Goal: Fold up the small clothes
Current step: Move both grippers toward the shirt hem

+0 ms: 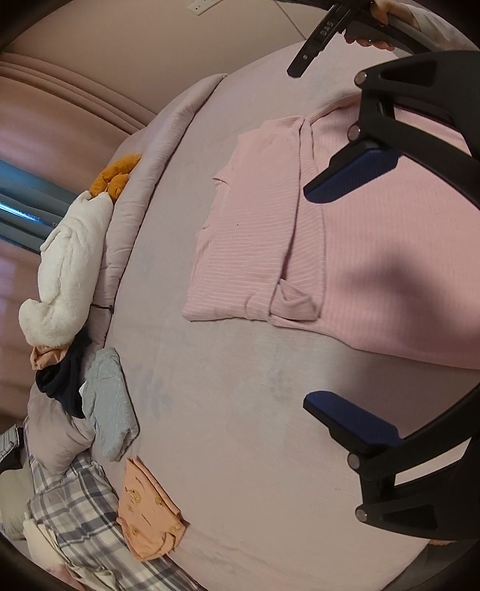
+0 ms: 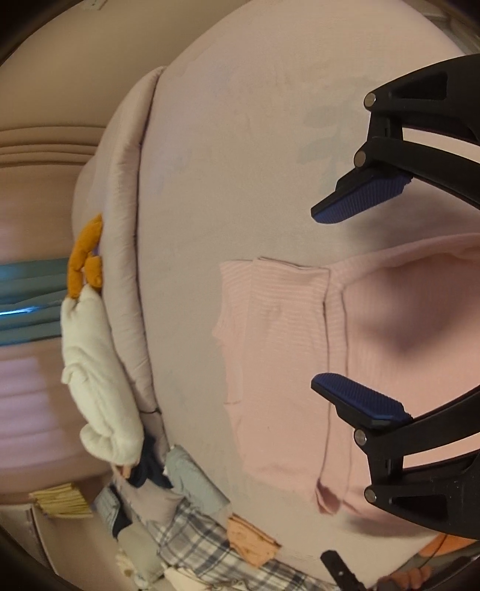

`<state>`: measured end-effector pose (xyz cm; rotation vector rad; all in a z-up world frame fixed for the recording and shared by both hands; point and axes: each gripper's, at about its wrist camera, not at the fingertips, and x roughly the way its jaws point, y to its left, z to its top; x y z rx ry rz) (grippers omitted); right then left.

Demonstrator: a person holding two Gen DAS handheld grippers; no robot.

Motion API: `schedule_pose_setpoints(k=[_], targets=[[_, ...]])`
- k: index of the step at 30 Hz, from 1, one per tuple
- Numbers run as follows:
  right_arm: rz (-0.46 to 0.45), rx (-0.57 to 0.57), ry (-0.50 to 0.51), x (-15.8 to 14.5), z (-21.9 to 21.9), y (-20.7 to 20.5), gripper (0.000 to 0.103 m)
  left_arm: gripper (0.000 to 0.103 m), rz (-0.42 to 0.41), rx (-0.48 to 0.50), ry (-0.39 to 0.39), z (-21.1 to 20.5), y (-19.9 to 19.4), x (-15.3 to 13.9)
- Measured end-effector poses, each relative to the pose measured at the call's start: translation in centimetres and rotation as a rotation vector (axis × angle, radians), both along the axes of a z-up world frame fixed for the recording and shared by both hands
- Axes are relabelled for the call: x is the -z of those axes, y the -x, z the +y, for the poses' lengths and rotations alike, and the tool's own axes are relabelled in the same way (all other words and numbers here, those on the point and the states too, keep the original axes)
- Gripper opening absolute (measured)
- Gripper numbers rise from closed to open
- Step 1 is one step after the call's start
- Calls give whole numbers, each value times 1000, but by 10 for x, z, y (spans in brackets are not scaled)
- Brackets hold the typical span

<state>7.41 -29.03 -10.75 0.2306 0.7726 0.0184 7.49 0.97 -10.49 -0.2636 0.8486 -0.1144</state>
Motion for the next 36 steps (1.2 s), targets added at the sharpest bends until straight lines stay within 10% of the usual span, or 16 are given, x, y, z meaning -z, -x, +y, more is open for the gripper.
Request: schedule_pose_setpoints(k=[36], targets=[[132,83,-61,68,-8,68,89,98,174,-84,80,14,25,82]])
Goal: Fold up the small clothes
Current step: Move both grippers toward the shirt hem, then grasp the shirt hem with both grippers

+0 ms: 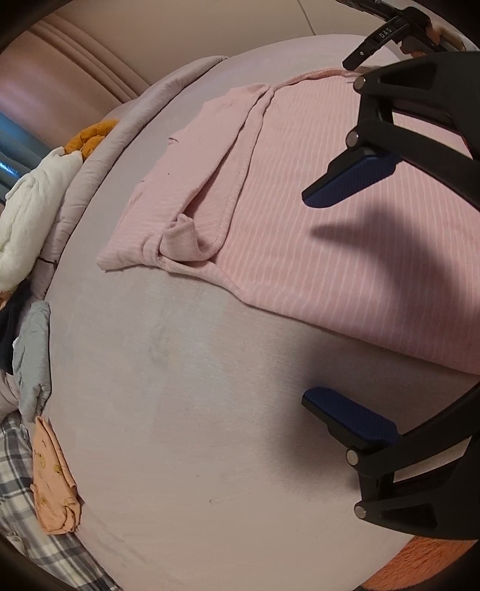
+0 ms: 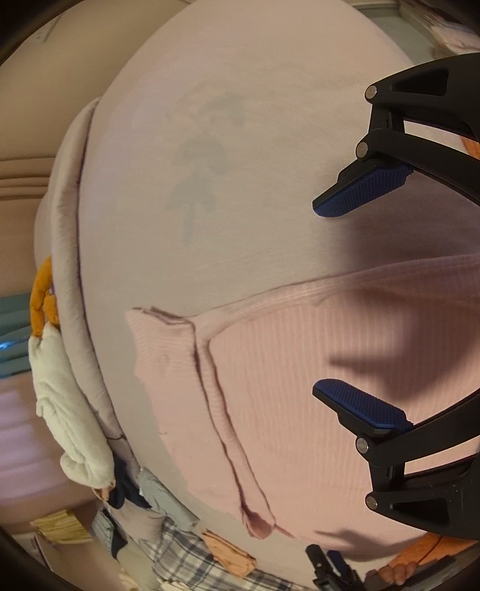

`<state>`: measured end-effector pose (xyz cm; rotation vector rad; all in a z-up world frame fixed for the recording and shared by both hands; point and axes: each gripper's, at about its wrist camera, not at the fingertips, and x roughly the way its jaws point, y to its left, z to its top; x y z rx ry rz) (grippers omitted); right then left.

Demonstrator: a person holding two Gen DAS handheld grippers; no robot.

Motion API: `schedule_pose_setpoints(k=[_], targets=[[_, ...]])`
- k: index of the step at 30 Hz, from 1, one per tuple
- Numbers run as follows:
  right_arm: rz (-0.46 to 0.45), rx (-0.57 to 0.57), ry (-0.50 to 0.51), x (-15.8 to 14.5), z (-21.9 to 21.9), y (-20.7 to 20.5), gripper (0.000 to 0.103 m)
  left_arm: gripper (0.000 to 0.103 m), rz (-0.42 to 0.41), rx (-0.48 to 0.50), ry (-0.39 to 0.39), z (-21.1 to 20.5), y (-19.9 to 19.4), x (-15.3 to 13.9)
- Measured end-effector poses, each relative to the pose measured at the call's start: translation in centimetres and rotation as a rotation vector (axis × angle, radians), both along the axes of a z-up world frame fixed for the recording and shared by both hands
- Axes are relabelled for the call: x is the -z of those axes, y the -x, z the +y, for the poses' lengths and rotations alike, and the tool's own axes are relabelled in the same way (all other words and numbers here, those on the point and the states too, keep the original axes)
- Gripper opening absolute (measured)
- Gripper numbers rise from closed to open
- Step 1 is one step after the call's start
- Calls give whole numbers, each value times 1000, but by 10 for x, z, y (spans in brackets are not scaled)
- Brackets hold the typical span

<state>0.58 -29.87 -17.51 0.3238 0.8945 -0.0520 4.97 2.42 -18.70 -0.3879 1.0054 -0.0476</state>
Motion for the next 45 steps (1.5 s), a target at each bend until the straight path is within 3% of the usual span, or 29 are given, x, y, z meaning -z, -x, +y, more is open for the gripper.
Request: schedule_pose_setpoints(k=[5,8,11,14,16,19,22,25,34,45], targets=[[36,-2,-40,11,-1,2,89,96,12,3,9,0,-1,3],[40,-15,-18,12,3,3,81,89,16,-15,29,3,0,4],[35,-15,-55,12,2,2,72,83,25,3,101,1,2,4],[19,-21,-108,11,1,2,52,67,34,23,112,-5,3,5],[18,-20,-97,11,4,1,31,40,29,31,65,-11,5,5],[15,-40,-128,11,7,-1,11,11,34,33,43,-16,7,7],[9,-47,-166,7,7,0,8,7,40,10,70,-12,6,3],[-62,-63,-321,-9,-5,3,7,6,15,16,76,-12,8,-11],[-184,-69,-279,-58,-13,-6,5,6,-106,69,86,-18,-1,-63],[-236,-31,-227,-71,-25,-46,5,6,-145,66,36,-20,-51,-80]])
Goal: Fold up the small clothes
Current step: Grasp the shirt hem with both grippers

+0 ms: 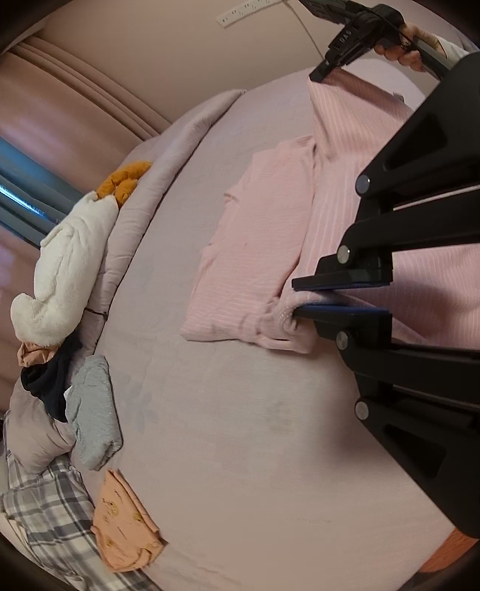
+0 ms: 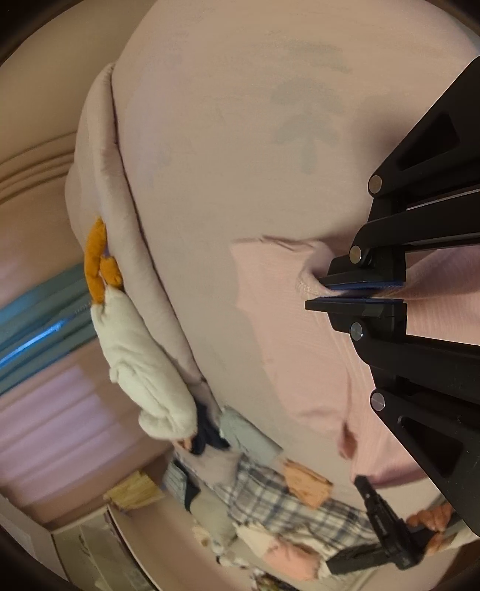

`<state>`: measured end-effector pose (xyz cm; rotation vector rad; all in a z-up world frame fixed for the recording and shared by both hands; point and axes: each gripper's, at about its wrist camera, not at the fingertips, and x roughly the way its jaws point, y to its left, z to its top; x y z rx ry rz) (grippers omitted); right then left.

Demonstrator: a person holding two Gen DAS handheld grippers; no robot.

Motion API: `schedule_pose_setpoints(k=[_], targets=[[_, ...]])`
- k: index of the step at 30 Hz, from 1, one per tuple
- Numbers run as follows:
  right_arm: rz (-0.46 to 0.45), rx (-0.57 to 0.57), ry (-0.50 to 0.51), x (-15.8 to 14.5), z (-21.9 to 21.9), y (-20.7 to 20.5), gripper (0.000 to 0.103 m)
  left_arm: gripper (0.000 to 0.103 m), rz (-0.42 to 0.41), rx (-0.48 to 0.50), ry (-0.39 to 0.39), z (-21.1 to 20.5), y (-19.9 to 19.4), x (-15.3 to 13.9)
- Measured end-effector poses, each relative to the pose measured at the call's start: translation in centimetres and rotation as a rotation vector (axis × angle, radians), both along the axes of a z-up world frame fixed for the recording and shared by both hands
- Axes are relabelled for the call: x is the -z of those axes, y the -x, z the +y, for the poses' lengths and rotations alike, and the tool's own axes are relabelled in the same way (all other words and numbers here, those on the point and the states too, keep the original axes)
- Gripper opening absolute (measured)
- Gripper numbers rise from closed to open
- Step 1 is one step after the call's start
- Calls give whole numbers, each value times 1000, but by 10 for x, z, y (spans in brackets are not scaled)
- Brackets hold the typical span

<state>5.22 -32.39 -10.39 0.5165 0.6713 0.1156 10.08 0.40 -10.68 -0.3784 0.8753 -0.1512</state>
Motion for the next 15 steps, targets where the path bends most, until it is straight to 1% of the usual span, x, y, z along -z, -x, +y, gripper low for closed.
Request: schedule_pose_setpoints(k=[4,7,10,12,15], targets=[[22,16,2,8,-5,-23,5,6,15,12,-13,-1,-23,8],[37,22,24,14,-6,-38,5,7,32,7,-56,-5,-37,18],[70,28,36,25,-6,-52,5,7,86,16,-82,-7,-52,35],[91,17,7,33,-7,-59,5,7,121,11,-96,-7,-59,44],[123,25,29,43,-5,-66,5,7,136,14,-100,-7,-65,55]])
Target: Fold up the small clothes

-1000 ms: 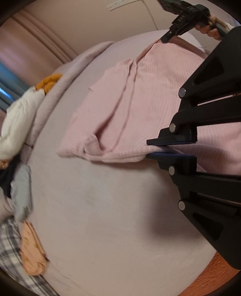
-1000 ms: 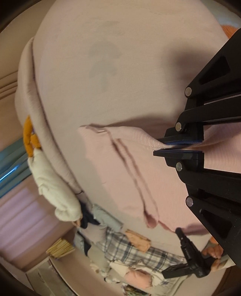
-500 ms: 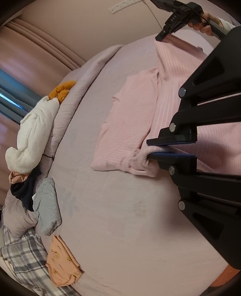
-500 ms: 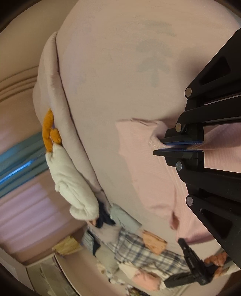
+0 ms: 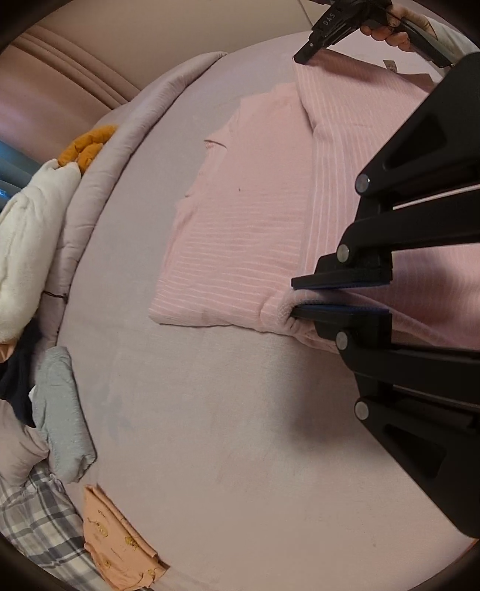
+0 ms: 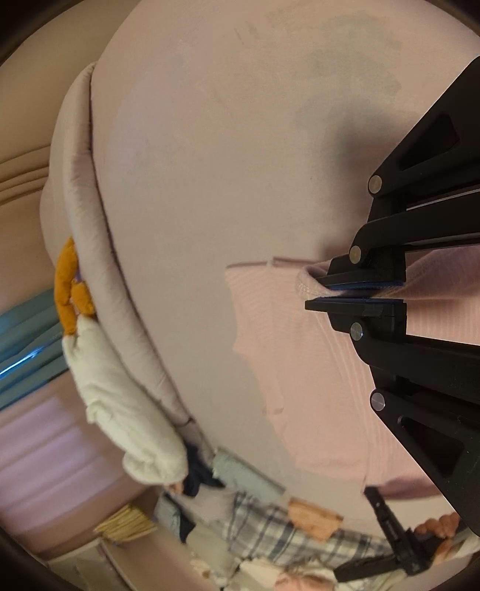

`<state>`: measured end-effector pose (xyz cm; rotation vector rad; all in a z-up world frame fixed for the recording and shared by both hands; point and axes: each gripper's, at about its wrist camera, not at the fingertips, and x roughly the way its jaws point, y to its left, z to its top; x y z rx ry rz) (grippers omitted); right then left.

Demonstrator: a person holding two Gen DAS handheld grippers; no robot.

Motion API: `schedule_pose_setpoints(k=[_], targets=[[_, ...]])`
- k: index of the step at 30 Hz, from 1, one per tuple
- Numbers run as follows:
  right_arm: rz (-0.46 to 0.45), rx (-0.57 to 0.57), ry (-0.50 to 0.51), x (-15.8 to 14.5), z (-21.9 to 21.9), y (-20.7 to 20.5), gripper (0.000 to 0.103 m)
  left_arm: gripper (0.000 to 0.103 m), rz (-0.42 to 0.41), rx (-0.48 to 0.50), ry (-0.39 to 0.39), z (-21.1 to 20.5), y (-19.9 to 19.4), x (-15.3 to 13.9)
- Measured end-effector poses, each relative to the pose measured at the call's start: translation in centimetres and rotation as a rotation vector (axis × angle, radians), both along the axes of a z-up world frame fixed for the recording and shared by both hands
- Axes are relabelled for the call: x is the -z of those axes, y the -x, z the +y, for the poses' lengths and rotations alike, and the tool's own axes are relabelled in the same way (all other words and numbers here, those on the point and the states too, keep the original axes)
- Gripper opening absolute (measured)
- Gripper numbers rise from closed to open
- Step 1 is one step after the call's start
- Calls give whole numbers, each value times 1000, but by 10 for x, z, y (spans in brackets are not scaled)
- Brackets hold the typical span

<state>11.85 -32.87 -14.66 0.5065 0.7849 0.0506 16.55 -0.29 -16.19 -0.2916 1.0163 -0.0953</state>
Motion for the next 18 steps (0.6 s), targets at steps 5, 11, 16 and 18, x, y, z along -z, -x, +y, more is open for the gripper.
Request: schedule_pose_setpoints(k=[5,11,16,18], targets=[[57,7,11,17,0,-11,5,10,20,4,-4,1,-9,10],[102,10,48,24,2,-14,5,13,8,18,6,1,-4,5],[99,12,86,11,-2,0,18,51,-4,44,79,5,12,-13],[85,20,115,2,-6,15,46,60,-20,35,75,6,23,-22]])
